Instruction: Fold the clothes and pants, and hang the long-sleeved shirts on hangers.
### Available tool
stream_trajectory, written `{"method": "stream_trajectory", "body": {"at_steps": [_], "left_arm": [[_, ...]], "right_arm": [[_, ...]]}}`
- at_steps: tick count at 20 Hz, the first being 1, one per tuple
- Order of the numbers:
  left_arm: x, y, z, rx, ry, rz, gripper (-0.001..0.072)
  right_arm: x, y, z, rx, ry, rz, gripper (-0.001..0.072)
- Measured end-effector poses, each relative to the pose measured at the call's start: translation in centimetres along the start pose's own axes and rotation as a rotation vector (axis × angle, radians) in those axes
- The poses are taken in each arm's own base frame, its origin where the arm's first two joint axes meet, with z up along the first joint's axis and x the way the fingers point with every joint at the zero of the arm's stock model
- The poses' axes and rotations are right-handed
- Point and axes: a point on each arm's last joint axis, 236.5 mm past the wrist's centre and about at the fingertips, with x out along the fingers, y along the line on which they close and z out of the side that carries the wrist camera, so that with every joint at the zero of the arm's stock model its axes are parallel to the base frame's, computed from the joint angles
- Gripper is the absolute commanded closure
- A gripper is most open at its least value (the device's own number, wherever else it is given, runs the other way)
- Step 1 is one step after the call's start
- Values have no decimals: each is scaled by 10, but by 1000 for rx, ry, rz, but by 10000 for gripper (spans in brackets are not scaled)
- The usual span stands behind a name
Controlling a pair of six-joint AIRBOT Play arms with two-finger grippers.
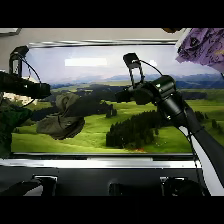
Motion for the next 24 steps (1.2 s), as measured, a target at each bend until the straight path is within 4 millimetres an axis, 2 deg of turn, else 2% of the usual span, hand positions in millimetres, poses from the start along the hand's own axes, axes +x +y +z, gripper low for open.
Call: {"method": "stream_trajectory", "body": {"at_steps": [23,24], "left_arm": [[0,0,2,0,-10,0,689],[0,0,3,0,-12,0,652]], "right_arm": [[0,0,0,-1,0,-2,680],[0,0,0,-1,0,-2,680]]}}
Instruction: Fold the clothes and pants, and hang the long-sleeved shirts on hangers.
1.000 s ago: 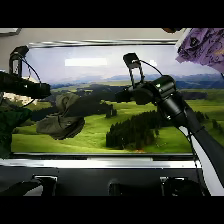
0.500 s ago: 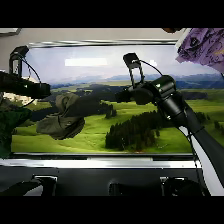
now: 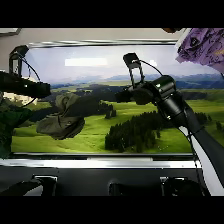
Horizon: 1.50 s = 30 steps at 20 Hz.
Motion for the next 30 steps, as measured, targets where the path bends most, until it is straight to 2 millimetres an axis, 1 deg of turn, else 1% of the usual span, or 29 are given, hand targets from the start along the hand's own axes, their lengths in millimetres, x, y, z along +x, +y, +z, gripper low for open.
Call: {"method": "stream_trajectory", "body": {"at_steps": [1,2,5,7,9,11,12,14,16,18,19,20,21,23,25,27,29,30], "left_arm": [[0,0,0,0,1,0,307],[1,0,0,-3,2,-1,-13],[7,3,-12,-65,57,11,-13],[19,18,-35,-95,145,62,-13],[41,37,-67,-130,238,114,-13],[66,52,-102,-156,318,144,-13],[80,57,-119,-170,351,154,-13],[104,66,-146,-204,379,172,-13],[123,72,-162,-246,367,185,-13],[140,76,-168,-288,328,194,-13],[148,78,-170,-305,308,196,125],[156,79,-168,-318,286,193,610],[160,78,-168,-332,276,186,692],[167,69,-162,-345,249,140,693],[166,46,-149,-333,221,57,694],[159,10,-129,-308,177,-43,694],[149,-38,-110,-277,140,-162,694],[142,-68,-101,-261,125,-229,694]], "right_arm": [[0,0,0,0,0,0,679],[0,0,0,0,0,0,679],[0,0,0,0,-1,0,680],[0,0,0,-1,-2,-1,680],[0,-1,1,-3,-2,-3,679],[0,-1,0,-2,-2,-3,680],[0,-1,0,-2,-2,-3,679],[0,0,0,0,-1,0,679],[0,0,0,0,-1,0,679],[0,0,0,0,0,0,679],[0,0,0,2,1,2,679],[0,0,-1,2,4,2,678],[0,0,-1,2,6,1,673],[0,0,-6,1,24,-2,553],[-3,-5,-14,-6,58,-20,552],[-9,-14,-25,-29,106,-56,552],[-18,-27,-39,-88,169,-108,552],[-24,-35,-46,-126,202,-137,552]]}}
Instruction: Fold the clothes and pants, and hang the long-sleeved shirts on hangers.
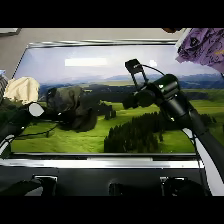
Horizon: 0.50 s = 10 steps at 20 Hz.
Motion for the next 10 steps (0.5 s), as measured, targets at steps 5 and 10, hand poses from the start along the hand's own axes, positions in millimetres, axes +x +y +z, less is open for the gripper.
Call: {"method": "stream_trajectory", "body": {"at_steps": [5,10], "left_arm": [[9,-130,-17,42,-41,-239,695],[64,-178,-48,-47,-12,-294,261]], "right_arm": [[-28,-47,-30,-83,94,-128,504],[-46,-107,-56,70,101,-171,361]]}}
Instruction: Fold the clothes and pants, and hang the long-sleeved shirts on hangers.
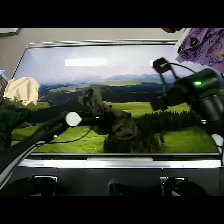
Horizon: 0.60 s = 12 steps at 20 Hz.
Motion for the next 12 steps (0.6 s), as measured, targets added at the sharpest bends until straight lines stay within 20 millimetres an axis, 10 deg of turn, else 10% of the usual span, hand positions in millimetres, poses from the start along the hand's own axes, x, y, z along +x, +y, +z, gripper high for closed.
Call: {"method": "stream_trajectory", "body": {"at_steps": [1,6,12], "left_arm": [[6,3,1,-27,-6,3,143],[-29,45,67,-130,-104,31,143],[-122,129,141,-213,-223,101,143]], "right_arm": [[5,-9,-6,44,4,14,352],[52,-36,-46,358,55,167,263],[114,51,-81,581,203,595,259]]}}
